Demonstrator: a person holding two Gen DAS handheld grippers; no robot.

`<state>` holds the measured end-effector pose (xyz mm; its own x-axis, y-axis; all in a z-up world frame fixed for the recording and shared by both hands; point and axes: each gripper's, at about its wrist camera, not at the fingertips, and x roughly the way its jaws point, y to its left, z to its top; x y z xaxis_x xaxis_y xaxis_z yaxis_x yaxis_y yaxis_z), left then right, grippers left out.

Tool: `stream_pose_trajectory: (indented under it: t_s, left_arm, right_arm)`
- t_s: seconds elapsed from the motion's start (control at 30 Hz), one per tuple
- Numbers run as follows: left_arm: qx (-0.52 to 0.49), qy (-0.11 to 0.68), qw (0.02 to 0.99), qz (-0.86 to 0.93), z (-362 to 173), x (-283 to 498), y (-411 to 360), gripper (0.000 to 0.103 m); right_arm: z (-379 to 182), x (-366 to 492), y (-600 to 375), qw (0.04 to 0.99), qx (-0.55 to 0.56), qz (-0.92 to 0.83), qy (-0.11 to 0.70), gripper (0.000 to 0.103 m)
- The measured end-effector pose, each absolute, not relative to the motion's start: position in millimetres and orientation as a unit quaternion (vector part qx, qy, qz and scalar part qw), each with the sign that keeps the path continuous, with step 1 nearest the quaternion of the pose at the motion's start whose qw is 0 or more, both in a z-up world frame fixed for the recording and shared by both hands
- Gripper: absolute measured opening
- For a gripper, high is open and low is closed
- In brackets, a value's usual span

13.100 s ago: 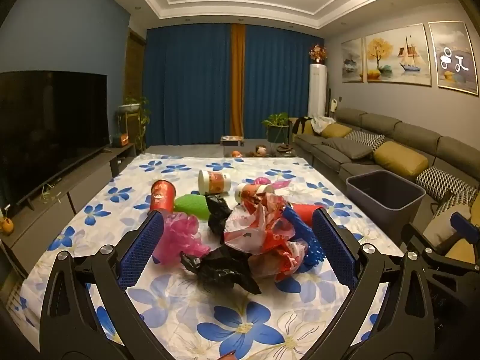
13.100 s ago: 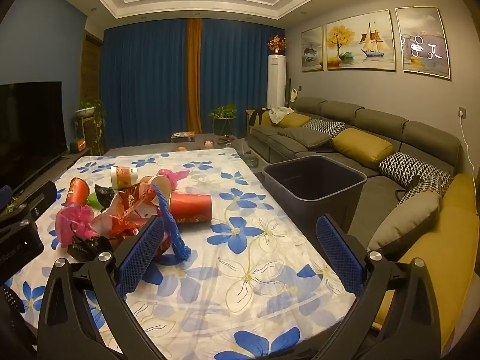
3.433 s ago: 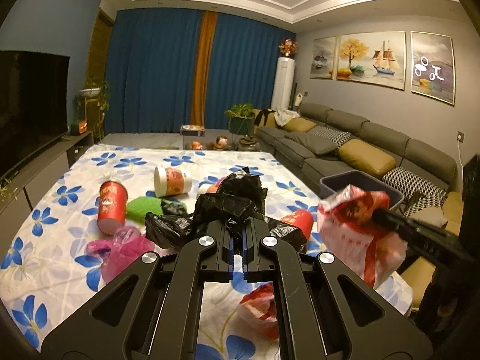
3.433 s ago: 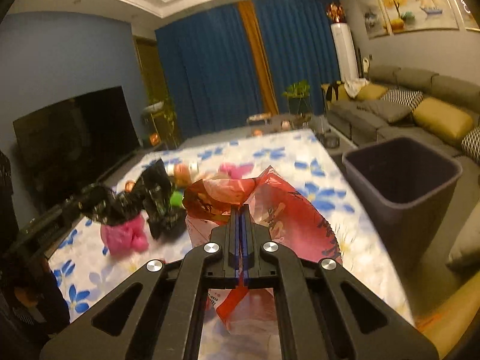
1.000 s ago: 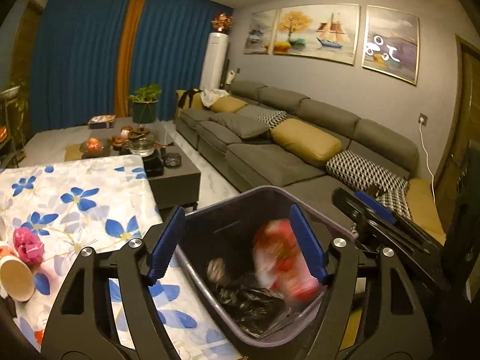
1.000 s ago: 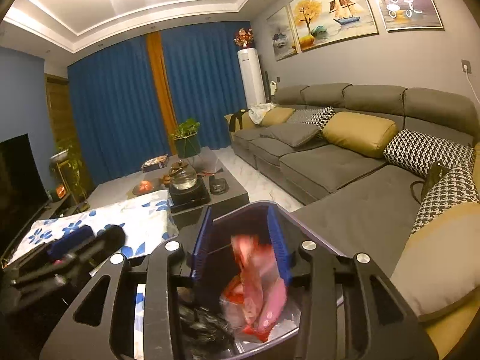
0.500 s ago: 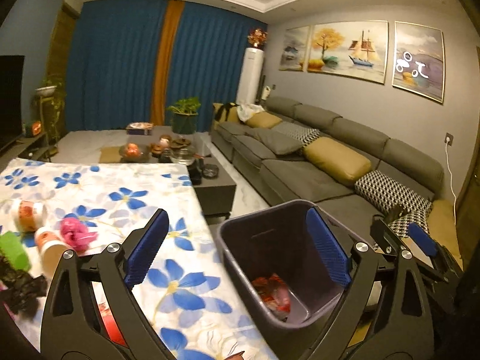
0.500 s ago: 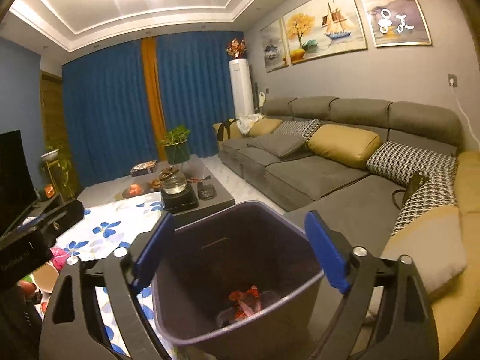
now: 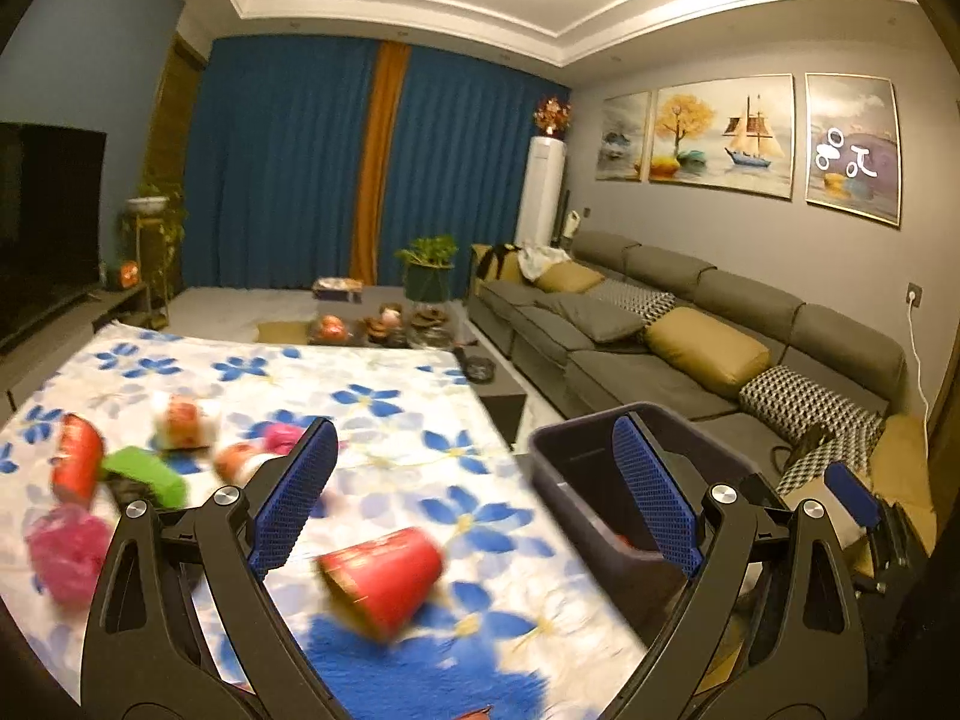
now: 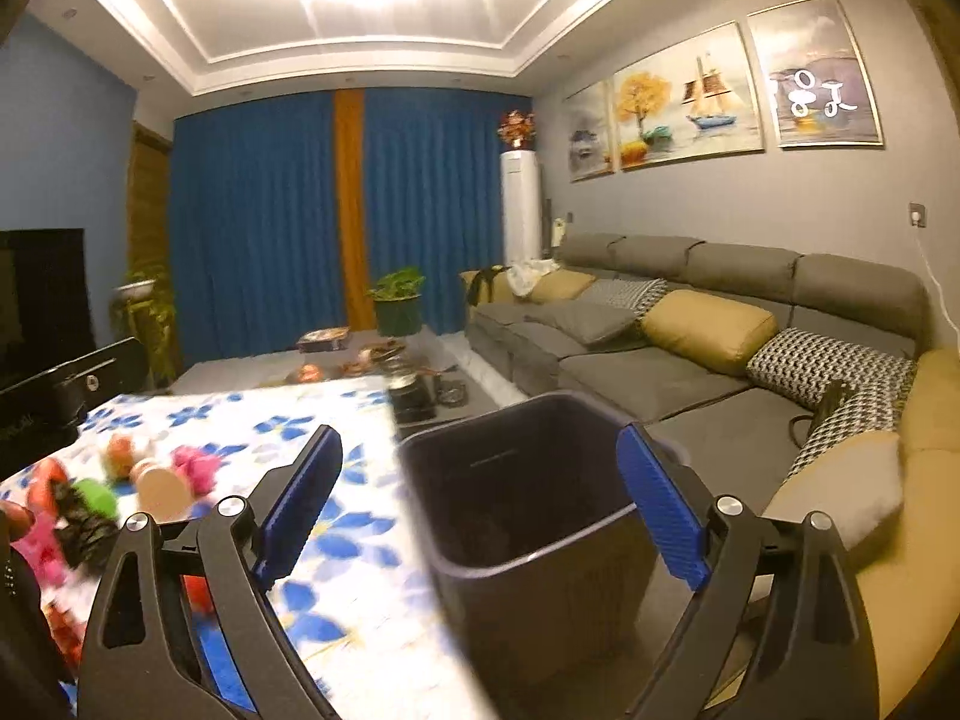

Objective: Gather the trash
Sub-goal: 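Move both open tools back over the table toward the remaining trash, then grasp the red snack wrapper with the left tool while the right tool grasps the blue foam net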

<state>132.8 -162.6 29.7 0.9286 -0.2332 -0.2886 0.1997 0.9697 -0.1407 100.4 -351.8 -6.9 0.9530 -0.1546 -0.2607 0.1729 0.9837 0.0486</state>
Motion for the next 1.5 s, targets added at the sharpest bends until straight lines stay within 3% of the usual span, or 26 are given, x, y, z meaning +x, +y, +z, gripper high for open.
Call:
stream_pose_trajectory:
  t_s: [0.13,0.3,0.67,0.77,0.87,1.13,1.2,1.5]
  left_arm:
    - [-0.08,0.145,0.981,-0.102,34.7,111.6,-129.0,0.091]
    - [-0.026,0.121,0.988,-0.092,13.2,70.9,-92.0,0.091]
    - [-0.002,0.202,0.976,-0.079,-67.4,49.0,-34.8,0.091]
    - [-0.008,0.212,0.974,-0.079,-76.5,54.3,-32.0,0.091]
    - [-0.003,0.224,0.971,-0.079,-87.5,61.3,-34.6,0.091]
    - [0.002,0.261,0.96,-0.099,-103.1,73.8,-42.2,0.06]
    - [0.005,0.265,0.958,-0.11,-103.6,74.8,-45.6,0.047]
    - [-0.017,0.281,0.952,-0.123,-106.8,83.6,-41.6,0.025]
  right_arm:
    - [-19.1,84.4,-320.0,0.988,0.027,-0.059,0.141,0.09]
    - [-36.9,69.8,-290.4,0.985,0.025,-0.038,0.167,0.09]
    - [-77.6,56.1,-241.4,0.977,0.007,-0.005,0.212,0.089]
    - [-84.8,60.4,-236.8,0.974,0.005,-0.006,0.227,0.083]
    - [-90.5,62.9,-235.3,0.972,0.004,-0.005,0.236,0.083]
    - [-104.9,73.8,-229.9,0.967,-0.001,0.0,0.254,0.082]
    - [-108.7,77.1,-229.5,0.965,-0.001,0.001,0.26,0.082]
    - [-122.3,93.7,-229.5,0.956,-0.008,0.0,0.292,0.077]
